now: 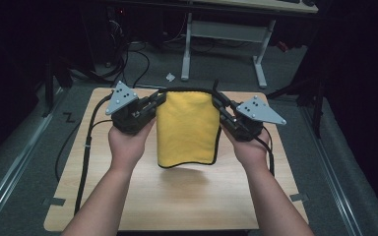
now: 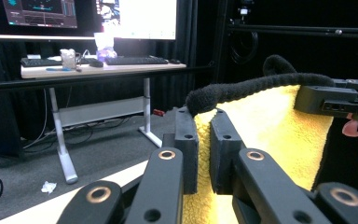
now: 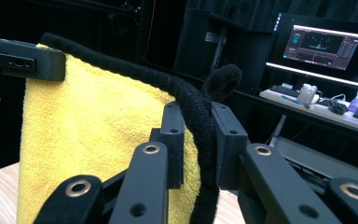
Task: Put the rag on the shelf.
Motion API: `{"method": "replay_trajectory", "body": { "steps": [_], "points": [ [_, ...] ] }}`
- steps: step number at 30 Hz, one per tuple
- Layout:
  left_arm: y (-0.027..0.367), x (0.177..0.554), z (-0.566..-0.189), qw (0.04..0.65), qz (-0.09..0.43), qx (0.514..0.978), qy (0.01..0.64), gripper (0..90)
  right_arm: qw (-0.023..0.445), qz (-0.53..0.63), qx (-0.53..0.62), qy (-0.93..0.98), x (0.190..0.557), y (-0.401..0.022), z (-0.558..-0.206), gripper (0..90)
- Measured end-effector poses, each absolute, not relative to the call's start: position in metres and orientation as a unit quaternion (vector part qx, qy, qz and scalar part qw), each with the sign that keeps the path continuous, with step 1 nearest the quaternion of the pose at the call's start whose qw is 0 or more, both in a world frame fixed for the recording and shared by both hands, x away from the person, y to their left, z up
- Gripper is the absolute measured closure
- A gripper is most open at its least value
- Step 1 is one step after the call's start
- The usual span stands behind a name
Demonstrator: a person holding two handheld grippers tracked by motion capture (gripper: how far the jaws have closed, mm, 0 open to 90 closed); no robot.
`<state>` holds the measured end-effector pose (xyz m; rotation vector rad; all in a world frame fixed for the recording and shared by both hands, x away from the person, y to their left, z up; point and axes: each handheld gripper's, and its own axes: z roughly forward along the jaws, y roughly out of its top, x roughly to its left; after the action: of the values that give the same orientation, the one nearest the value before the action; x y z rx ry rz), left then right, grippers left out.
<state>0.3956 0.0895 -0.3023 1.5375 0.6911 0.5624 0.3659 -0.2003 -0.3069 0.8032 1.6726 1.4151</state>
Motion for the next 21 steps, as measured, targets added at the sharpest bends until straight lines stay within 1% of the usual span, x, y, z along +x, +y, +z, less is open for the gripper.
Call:
{"method": "replay_trajectory", "body": {
  "steps": [10,21],
  "points": [
    [0.083,0.435,-0.296,0.614,0.248,0.684,0.306,83.7,0.391,0.548,0.332,0.661,0.396,-0.205,-0.303,77.9],
    [0.071,0.479,-0.297,0.6,0.278,0.685,0.305,83.2,0.398,0.535,0.348,0.658,0.441,-0.208,-0.301,78.0]
  ]
}}
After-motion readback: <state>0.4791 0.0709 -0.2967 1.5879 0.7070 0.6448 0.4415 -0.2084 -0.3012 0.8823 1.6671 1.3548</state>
